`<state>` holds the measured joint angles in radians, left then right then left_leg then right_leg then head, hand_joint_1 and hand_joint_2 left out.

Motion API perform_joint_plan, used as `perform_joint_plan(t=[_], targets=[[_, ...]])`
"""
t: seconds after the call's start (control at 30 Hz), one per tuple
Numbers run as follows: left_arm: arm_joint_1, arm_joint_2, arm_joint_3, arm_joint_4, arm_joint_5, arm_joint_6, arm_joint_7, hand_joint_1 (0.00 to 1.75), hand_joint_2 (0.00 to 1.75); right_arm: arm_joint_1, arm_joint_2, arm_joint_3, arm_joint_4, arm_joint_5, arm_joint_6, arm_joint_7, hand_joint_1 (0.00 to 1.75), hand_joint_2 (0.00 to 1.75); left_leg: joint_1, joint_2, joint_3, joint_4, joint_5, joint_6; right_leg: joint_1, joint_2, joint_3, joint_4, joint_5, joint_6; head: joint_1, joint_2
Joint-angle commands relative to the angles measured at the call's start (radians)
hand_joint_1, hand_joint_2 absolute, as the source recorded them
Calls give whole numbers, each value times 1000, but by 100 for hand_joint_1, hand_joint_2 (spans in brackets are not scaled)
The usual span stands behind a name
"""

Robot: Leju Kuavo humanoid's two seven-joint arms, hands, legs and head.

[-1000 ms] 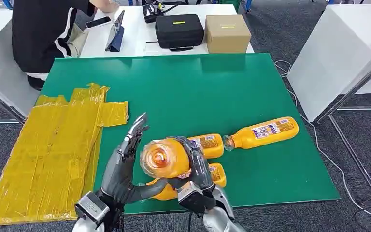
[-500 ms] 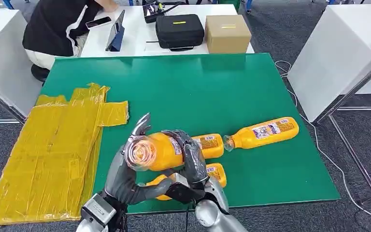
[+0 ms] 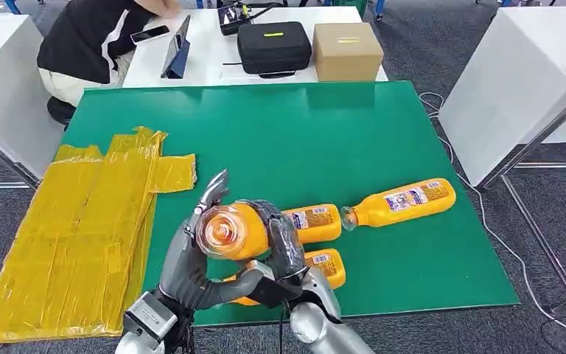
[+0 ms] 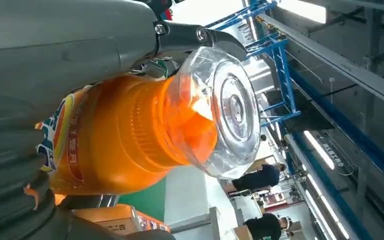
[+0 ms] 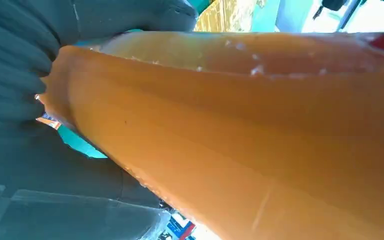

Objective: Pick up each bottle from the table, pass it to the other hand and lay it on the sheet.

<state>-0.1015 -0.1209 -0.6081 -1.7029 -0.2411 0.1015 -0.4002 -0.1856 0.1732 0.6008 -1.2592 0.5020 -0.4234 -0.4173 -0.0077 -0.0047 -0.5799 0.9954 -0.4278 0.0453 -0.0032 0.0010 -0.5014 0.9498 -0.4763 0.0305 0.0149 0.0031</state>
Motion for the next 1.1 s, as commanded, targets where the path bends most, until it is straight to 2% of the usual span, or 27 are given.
perform_joint_plan(t=[0.03,0.17,0.33,0.57,0.7,0.9,1.0,1.1], targets=[[-31,8,-27,67,-4,-12,6,0,175,-49,-2,58,79,8,12,0,175,175,0,1,2,-1,0,-2,0,0,2,-1,0,0,0,0],[-39,6,-21,73,19,-31,7,0,175,-73,3,113,113,31,51,5,175,175,0,1,2,-1,0,-2,0,0,2,-1,0,0,0,0],[-53,4,-14,76,32,-42,8,0,175,-92,16,162,139,92,41,21,175,175,0,1,2,-1,0,-2,0,1,2,-1,0,-1,0,0],[-89,-10,-14,98,54,-62,15,0,175,-127,25,188,156,215,-39,54,175,175,1,0,2,-1,-1,-2,0,0,3,-1,-1,0,0,0],[-109,-34,16,109,64,-74,28,0,175,-121,30,104,108,95,-14,45,175,175,1,0,2,0,-1,-3,0,-1,2,0,-1,0,0,0],[-102,-31,25,105,68,-80,28,0,175,-112,23,86,90,83,-9,42,175,175,0,1,3,0,-1,-3,0,0,3,-1,-1,0,0,0],[-77,-37,86,85,81,-71,23,0,175,-61,-1,-9,3,21,-16,22,175,175,1,-2,3,0,-1,-3,0,-2,4,-1,-1,-1,0,0],[-34,-15,103,74,84,-64,0,0,175,11,-33,-55,-74,-18,-13,-15,175,175,0,-2,5,-1,-1,-3,0,-2,5,-2,-2,0,0,0]])
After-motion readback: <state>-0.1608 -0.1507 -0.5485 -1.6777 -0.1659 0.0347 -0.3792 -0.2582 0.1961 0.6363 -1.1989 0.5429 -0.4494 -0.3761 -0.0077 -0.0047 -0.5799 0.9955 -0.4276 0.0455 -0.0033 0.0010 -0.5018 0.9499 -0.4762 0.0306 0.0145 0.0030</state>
